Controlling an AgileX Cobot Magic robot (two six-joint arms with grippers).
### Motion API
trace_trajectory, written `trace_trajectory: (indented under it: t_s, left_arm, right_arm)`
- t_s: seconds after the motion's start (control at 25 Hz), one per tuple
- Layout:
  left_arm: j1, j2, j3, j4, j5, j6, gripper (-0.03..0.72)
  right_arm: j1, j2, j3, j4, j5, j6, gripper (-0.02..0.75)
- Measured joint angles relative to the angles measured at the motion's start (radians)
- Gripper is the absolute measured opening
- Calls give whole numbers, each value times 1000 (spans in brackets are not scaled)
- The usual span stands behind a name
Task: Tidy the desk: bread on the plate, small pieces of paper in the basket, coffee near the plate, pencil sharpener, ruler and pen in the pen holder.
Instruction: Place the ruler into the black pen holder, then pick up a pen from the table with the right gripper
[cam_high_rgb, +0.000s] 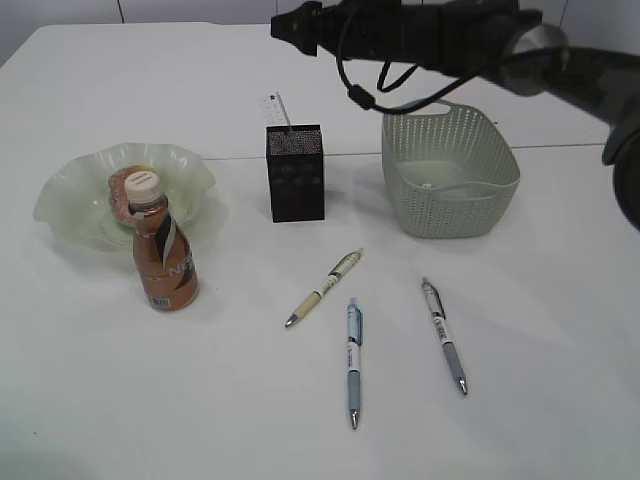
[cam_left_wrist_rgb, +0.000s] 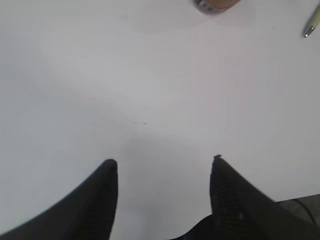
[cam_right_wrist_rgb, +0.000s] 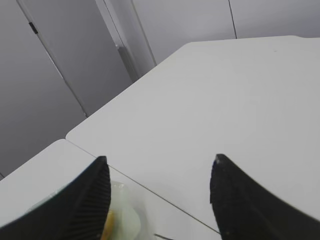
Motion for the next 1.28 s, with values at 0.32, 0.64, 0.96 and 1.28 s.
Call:
trace_trajectory:
  t_s: [0.32, 0.64, 0.96, 1.28]
  left_arm:
    - [0, 0, 0, 42, -4, 0, 433]
    - [0, 0, 0, 44, -34, 0, 433]
    - [0, 0, 0, 29, -42, 0, 433]
    - [0, 0, 4, 20, -44, 0, 433]
  right_arm:
    - [64, -212, 0, -828, 247, 723, 434]
    - [171, -313, 0, -1257, 534, 1079, 430]
    - [196, -335, 0, -1357, 642, 1226, 427]
    - [200, -473, 268, -1454, 642, 1322, 426]
